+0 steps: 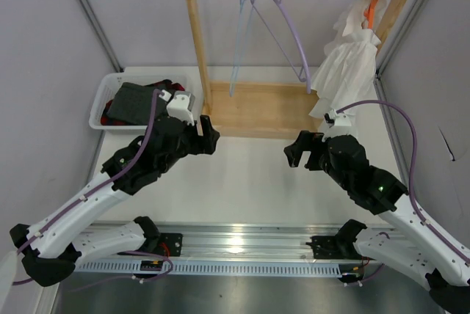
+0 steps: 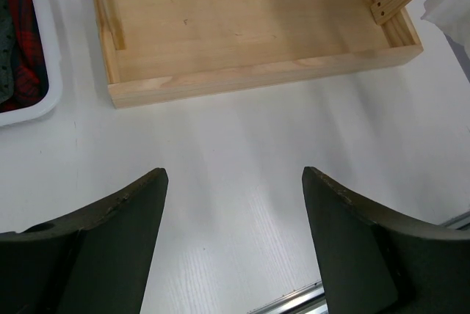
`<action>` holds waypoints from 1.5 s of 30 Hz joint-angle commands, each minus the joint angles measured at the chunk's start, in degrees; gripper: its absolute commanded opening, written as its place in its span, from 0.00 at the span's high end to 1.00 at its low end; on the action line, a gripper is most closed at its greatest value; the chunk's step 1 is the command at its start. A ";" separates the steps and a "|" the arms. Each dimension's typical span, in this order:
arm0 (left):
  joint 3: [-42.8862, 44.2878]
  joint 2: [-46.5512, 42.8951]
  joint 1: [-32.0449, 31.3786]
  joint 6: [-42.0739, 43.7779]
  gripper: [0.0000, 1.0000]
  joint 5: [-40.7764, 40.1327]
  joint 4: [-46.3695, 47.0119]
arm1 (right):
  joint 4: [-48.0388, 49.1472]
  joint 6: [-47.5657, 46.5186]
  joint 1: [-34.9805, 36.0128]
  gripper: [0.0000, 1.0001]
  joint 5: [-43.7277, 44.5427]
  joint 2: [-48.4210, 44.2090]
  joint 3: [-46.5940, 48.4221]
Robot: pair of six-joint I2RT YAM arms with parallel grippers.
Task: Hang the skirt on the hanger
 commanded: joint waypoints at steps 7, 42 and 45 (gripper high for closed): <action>1.62 1.21 3.80 0.86 0.18 -1.07 -0.24 | 0.87 0.23 0.13 0.01 -0.80 2.29 0.55; 44.43 64.93 42.67 6.22 0.37 -2.49 -0.51 | 0.51 -2.23 -3.03 0.01 -7.74 5.12 1.25; 44.60 67.66 42.67 7.19 0.36 -1.43 0.90 | 0.60 -2.05 -3.21 0.01 -7.92 4.68 0.38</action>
